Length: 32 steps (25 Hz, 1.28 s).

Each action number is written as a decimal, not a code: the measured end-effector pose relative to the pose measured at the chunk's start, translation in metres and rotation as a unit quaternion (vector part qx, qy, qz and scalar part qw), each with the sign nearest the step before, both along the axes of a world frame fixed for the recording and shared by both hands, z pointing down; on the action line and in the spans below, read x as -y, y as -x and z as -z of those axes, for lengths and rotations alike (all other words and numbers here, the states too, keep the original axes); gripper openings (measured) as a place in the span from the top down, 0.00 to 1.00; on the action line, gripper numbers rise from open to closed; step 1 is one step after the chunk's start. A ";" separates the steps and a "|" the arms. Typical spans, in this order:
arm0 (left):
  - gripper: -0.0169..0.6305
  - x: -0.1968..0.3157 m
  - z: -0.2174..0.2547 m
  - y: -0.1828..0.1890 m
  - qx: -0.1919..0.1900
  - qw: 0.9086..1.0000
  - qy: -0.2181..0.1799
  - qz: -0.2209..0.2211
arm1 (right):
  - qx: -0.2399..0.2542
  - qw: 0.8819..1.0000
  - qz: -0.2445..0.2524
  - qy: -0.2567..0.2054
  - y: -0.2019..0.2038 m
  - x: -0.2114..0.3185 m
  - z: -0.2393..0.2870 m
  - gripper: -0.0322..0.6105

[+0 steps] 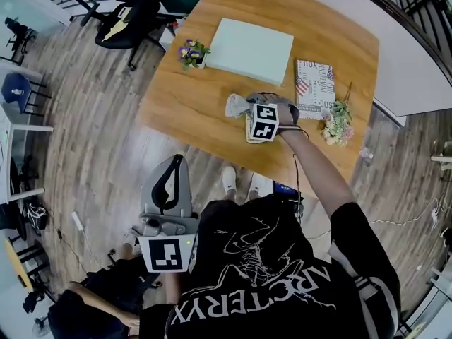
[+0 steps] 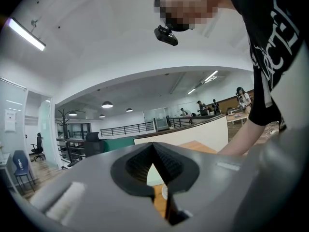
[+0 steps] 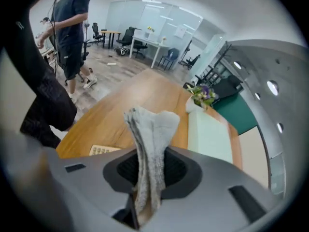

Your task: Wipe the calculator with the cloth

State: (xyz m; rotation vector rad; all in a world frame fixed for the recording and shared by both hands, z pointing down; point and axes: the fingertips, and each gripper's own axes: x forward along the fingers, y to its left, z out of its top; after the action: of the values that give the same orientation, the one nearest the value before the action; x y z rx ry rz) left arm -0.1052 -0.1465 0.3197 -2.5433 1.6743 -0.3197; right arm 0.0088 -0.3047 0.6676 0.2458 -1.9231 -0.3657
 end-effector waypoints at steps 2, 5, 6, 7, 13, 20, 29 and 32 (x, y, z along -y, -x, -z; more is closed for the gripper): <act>0.96 -0.004 -0.002 0.006 0.001 1.000 0.005 0.012 | -0.022 1.000 0.002 0.013 0.000 0.001 -0.023 0.81; 0.96 -0.009 -0.005 0.014 0.003 1.000 0.008 0.024 | -0.047 0.998 0.004 0.031 -0.005 0.002 -0.049 0.81; 0.96 -0.009 -0.006 0.016 0.002 1.000 0.008 0.026 | -0.052 0.998 0.003 0.037 -0.007 0.001 -0.056 0.81; 0.96 -0.009 -0.007 0.018 0.001 1.000 0.009 0.028 | -0.053 0.998 0.001 0.042 -0.009 0.000 -0.061 0.81; 0.96 -0.010 -0.011 0.025 -0.009 0.999 0.013 0.034 | -0.051 0.997 -0.004 0.060 -0.007 -0.001 -0.068 0.81; 0.96 -0.005 -0.009 0.021 -0.012 1.000 0.007 0.022 | -0.053 0.996 0.009 0.075 -0.006 -0.017 -0.064 0.81; 0.96 0.004 -0.011 0.007 -0.031 0.999 0.003 -0.009 | -0.056 0.994 0.025 0.093 -0.009 -0.070 -0.062 0.81; 0.96 0.006 -0.012 0.003 -0.037 0.999 0.002 -0.017 | -0.052 0.993 0.027 0.098 -0.011 -0.092 -0.063 0.81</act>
State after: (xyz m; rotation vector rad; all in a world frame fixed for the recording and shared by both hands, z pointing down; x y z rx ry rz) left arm -0.1084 -0.1525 0.3315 -2.6142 1.6544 -0.2308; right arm 0.0202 -0.2123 0.7303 0.0450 -1.8499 -0.2189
